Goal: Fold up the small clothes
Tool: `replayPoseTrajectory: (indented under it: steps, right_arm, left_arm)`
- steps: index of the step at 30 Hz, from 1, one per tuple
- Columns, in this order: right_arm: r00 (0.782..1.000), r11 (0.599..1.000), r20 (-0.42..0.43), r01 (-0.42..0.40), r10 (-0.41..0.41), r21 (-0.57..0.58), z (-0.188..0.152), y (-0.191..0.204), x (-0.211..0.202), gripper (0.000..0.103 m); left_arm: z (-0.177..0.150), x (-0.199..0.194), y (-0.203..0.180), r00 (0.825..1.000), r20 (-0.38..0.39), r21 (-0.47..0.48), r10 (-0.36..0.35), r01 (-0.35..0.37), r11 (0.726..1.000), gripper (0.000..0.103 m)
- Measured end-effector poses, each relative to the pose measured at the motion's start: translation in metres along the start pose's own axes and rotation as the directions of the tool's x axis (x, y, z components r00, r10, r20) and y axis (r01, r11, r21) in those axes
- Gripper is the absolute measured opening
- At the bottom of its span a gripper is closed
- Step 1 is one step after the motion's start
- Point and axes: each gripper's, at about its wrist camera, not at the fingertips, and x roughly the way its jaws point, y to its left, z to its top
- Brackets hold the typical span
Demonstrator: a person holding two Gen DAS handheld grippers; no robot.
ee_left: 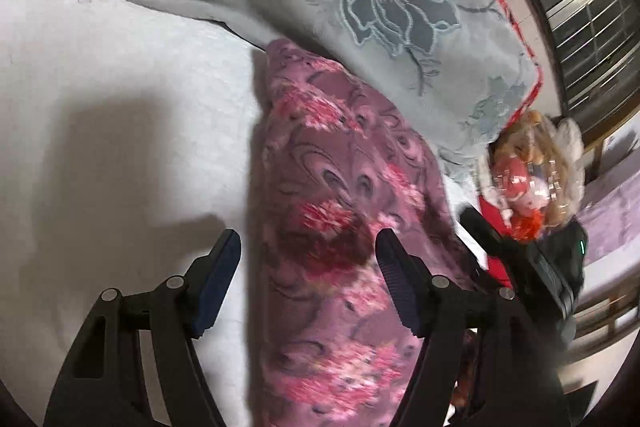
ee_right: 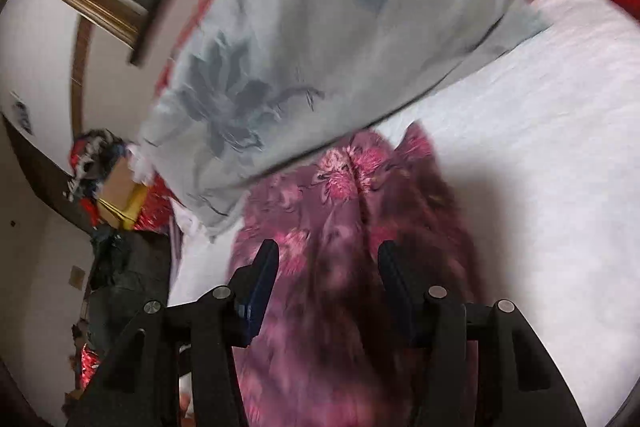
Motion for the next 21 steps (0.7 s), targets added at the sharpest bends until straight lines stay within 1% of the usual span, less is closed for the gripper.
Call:
replayPoseTrajectory:
  steps: [1, 2, 3, 4, 5, 6, 7, 8, 9, 10, 11, 12, 13, 14, 15, 16, 17, 18, 19, 21]
  right_arm:
    - [0.999, 1.0, -0.032, 0.0, -0.001, -0.004, 0.005, 0.001, 0.015, 0.044]
    - [0.998, 1.0, -0.066, -0.011, 0.009, -0.02, 0.01, 0.004, 0.029, 0.004]
    - [0.997, 0.998, -0.078, 0.005, -0.01, -0.058, 0.009, 0.01, 0.038, 0.006]
    - [0.999, 0.996, -0.05, 0.006, -0.01, -0.089, 0.012, 0.016, 0.033, 0.006]
    - [1.0, 0.993, -0.001, -0.018, 0.018, -0.115, 0.015, 0.022, 0.023, 0.006]
    - [0.998, 0.991, 0.059, -0.013, 0.021, -0.13, 0.016, 0.024, 0.009, 0.006]
    - [0.994, 0.993, 0.107, -0.003, 0.016, -0.12, 0.02, 0.02, 0.001, 0.005]
    - [0.991, 0.996, 0.131, 0.03, -0.019, -0.08, 0.023, 0.009, -0.001, 0.005]
    - [0.991, 0.997, 0.121, 0.06, -0.055, -0.041, 0.023, -0.003, 0.001, 0.006]
    - [0.991, 0.993, 0.072, 0.115, -0.115, 0.008, 0.023, -0.022, 0.011, 0.006]
    - [0.988, 0.988, 0.03, 0.151, -0.152, 0.029, 0.02, -0.033, 0.018, 0.006]
    - [0.988, 0.987, -0.022, 0.154, -0.153, 0.048, 0.015, -0.042, 0.023, 0.006]
    - [0.99, 0.989, -0.018, 0.138, -0.137, 0.052, 0.012, -0.042, 0.019, 0.011]
    - [0.993, 0.991, 0.006, 0.12, -0.12, 0.05, 0.011, -0.037, 0.009, 0.017]
    - [0.996, 0.995, 0.022, 0.089, -0.091, 0.053, 0.009, -0.033, -0.003, 0.017]
    - [0.998, 0.997, 0.024, 0.051, -0.052, 0.055, 0.007, -0.031, -0.011, 0.025]
    - [1.0, 0.998, 0.016, 0.017, -0.018, 0.054, 0.0, -0.03, -0.022, 0.042]
    - [1.0, 0.999, 0.011, 0.011, -0.011, 0.049, -0.004, -0.031, -0.03, 0.048]
    - [1.0, 0.999, 0.001, 0.016, -0.016, 0.035, -0.013, -0.031, -0.036, 0.053]
    - [0.998, 0.999, -0.042, 0.036, -0.036, -0.003, -0.029, -0.035, -0.039, 0.052]
  left_arm:
    - [0.003, 0.002, 0.0, 1.0, -0.008, -0.002, -0.002, 0.002, 1.0, 0.069]
    - [0.006, 0.003, 0.0, 1.0, -0.009, 0.003, -0.01, 0.01, 1.0, 0.069]
    - [0.008, 0.001, 0.001, 1.0, 0.003, 0.009, 0.006, -0.006, 1.0, 0.069]
    - [0.009, 0.0, 0.001, 0.999, 0.014, 0.018, 0.032, -0.032, 0.999, 0.069]
    - [0.01, 0.0, 0.0, 0.998, 0.027, 0.037, 0.062, -0.063, 0.997, 0.069]
    - [0.011, 0.0, -0.001, 0.995, 0.039, 0.053, 0.09, -0.092, 0.994, 0.069]
    - [0.011, 0.003, -0.002, 0.994, 0.038, 0.057, 0.107, -0.109, 0.992, 0.07]
    - [0.01, 0.007, -0.002, 0.995, 0.023, 0.059, 0.1, -0.102, 0.993, 0.072]
    - [0.009, 0.013, -0.004, 0.996, -0.001, 0.062, 0.088, -0.087, 0.994, 0.072]
    - [0.008, 0.016, -0.006, 0.995, -0.019, 0.071, 0.093, -0.092, 0.993, 0.072]
    - [0.006, 0.02, -0.009, 0.993, -0.034, 0.094, 0.111, -0.108, 0.99, 0.072]
    - [0.003, 0.022, -0.013, 0.989, -0.031, 0.126, 0.145, -0.14, 0.982, 0.072]
    - [0.001, 0.02, -0.015, 0.985, -0.018, 0.146, 0.173, -0.168, 0.975, 0.072]
    - [0.002, 0.018, -0.016, 0.985, -0.016, 0.15, 0.173, -0.168, 0.974, 0.072]
    - [0.002, 0.015, -0.014, 0.987, -0.029, 0.143, 0.157, -0.151, 0.978, 0.072]
    - [0.002, 0.012, -0.012, 0.99, -0.047, 0.129, 0.132, -0.125, 0.984, 0.072]
    - [0.001, 0.01, -0.01, 0.992, -0.057, 0.118, 0.112, -0.105, 0.987, 0.072]
    - [-0.001, 0.007, -0.008, 0.994, -0.067, 0.107, 0.087, -0.079, 0.991, 0.072]
    - [-0.004, 0.005, -0.008, 0.994, -0.073, 0.106, 0.078, -0.07, 0.992, 0.072]
    - [-0.014, 0.005, -0.013, 0.993, -0.087, 0.134, 0.074, -0.062, 0.989, 0.072]
